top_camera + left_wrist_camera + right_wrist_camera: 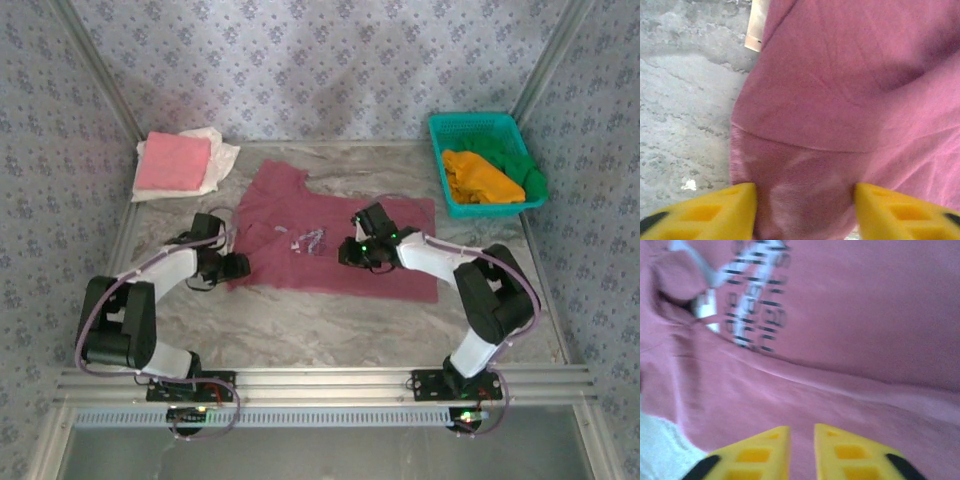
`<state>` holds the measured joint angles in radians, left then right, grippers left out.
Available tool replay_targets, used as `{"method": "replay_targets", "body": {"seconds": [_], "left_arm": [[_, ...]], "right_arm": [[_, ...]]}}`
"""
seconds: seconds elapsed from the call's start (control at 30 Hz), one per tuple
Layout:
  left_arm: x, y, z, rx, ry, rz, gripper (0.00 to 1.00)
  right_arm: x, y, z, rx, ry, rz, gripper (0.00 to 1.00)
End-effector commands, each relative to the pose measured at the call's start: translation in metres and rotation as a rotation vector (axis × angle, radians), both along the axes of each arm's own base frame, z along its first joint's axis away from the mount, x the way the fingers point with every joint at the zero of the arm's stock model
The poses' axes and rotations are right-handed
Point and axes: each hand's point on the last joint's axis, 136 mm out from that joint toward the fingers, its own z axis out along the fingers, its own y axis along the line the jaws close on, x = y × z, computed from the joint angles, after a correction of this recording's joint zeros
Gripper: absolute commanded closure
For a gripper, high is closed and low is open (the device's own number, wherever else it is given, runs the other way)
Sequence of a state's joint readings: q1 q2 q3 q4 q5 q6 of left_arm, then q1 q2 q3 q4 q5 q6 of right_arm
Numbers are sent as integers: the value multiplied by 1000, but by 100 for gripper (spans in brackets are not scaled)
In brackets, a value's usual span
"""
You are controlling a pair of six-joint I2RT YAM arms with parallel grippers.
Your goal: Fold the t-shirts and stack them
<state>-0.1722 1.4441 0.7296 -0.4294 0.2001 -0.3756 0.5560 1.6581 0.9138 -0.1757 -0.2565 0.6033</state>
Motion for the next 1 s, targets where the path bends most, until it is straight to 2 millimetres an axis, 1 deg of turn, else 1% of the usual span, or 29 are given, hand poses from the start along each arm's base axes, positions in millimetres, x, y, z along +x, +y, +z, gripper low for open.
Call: {"method": "replay_targets", "body": {"seconds": [0.0, 0.1, 0.13, 0.17, 0.27, 0.37, 0.4, 0.43, 0.47, 0.5, 0.53, 0.57, 0.6, 0.63, 0.7, 0.77, 0.8, 0.87, 0.93, 0.97], "left_arm": [[-3, 2, 0, -53, 20, 57, 70], [-5, 3, -2, -81, 36, 86, 94], [-7, 7, -2, -71, 39, 98, 98], [-9, 10, 0, -60, 41, 104, 100], [-18, 16, 3, -35, 69, 119, 100], [-30, 14, 3, -43, 107, 101, 100], [-34, 12, 1, -54, 119, 93, 99], [-39, 10, -1, -65, 133, 86, 91], [-43, 9, -1, -70, 140, 84, 78], [-44, 7, -2, -73, 140, 87, 60], [-44, 4, 1, -89, 134, 88, 43], [-44, 0, 6, -112, 128, 94, 34], [-42, -1, 12, -124, 117, 102, 31], [-40, -2, 21, -129, 97, 104, 29], [-35, 4, 40, -103, 50, 113, 28], [-23, 12, 68, -62, -53, 125, 26], [-19, 15, 77, -50, -91, 125, 26], [-8, 15, 89, -57, -163, 126, 26], [3, 8, 93, -86, -188, 109, 27], [8, 6, 92, -97, -194, 108, 29]], "right_arm": [[-16, -34, -32, -84, 95, -93, 85], [-25, -49, -45, -102, 127, -150, 90], [-29, -54, -47, -117, 135, -165, 92], [-35, -60, -51, -129, 149, -179, 92], [-55, -78, -60, -162, 193, -230, 93], [-74, -95, -67, -170, 230, -295, 93], [-79, -98, -69, -169, 239, -313, 93], [-84, -101, -70, -168, 246, -324, 93], [-86, -102, -70, -167, 249, -327, 92], [-84, -101, -67, -162, 238, -321, 90], [-79, -97, -63, -151, 217, -303, 89], [-73, -92, -55, -139, 192, -285, 88], [-68, -88, -47, -135, 172, -268, 87], [-60, -84, -37, -130, 143, -252, 84], [-47, -77, -16, -120, 92, -238, 80], [-30, -63, 8, -85, 34, -202, 74], [-21, -52, 20, -53, 7, -168, 72], [-5, -21, 43, 25, -18, -68, 66], [11, 12, 63, 68, -53, 66, 62], [17, 28, 68, 81, -62, 122, 60]]}}
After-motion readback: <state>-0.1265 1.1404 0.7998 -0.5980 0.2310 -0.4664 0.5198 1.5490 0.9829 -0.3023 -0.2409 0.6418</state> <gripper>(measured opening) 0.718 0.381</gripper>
